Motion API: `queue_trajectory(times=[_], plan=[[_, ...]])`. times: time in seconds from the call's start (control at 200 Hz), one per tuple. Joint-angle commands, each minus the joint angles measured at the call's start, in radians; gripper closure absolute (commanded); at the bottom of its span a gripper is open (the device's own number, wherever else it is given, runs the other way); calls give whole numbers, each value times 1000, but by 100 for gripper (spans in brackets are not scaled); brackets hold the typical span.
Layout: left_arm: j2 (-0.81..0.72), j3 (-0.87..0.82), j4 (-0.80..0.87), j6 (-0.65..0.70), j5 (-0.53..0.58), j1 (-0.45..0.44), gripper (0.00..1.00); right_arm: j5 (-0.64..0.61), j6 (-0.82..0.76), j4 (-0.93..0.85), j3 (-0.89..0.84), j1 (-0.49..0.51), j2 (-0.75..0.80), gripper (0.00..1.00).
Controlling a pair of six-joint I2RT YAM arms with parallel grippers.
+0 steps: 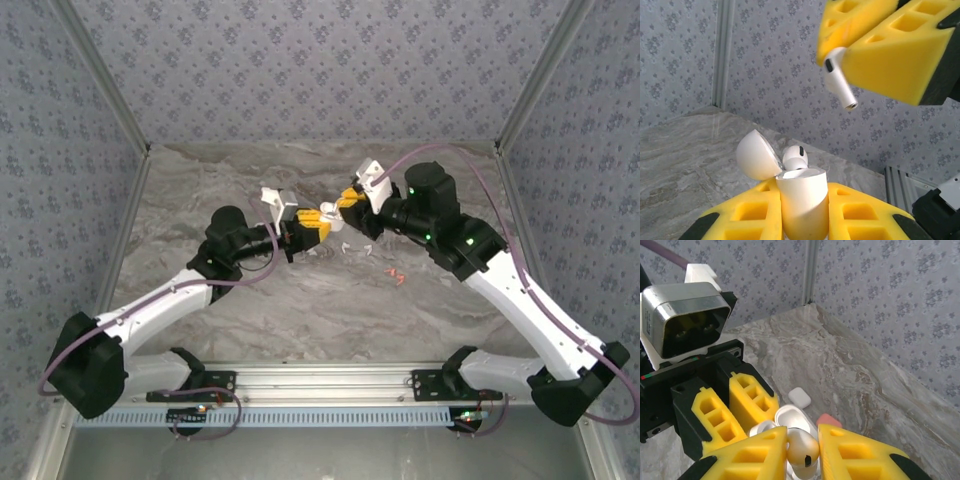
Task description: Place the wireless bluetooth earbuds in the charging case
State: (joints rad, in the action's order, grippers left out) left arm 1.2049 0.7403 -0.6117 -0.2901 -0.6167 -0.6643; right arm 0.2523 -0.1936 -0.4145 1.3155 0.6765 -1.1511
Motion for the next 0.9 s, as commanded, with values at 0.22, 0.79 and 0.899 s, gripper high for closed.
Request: queue_trajectory(times=[0.22,0.79,0.899], plan=[[-1,31,-56,-6,-43,-9,100,24,-43,-31,24,13,-34,75],[-6,39,-45,-3,-43,-11,100,63,-40,-63,24,18,-68,75],[-4,40,-44,-2,-41,-10,100,97,-38,-70,25,17,-67,75]])
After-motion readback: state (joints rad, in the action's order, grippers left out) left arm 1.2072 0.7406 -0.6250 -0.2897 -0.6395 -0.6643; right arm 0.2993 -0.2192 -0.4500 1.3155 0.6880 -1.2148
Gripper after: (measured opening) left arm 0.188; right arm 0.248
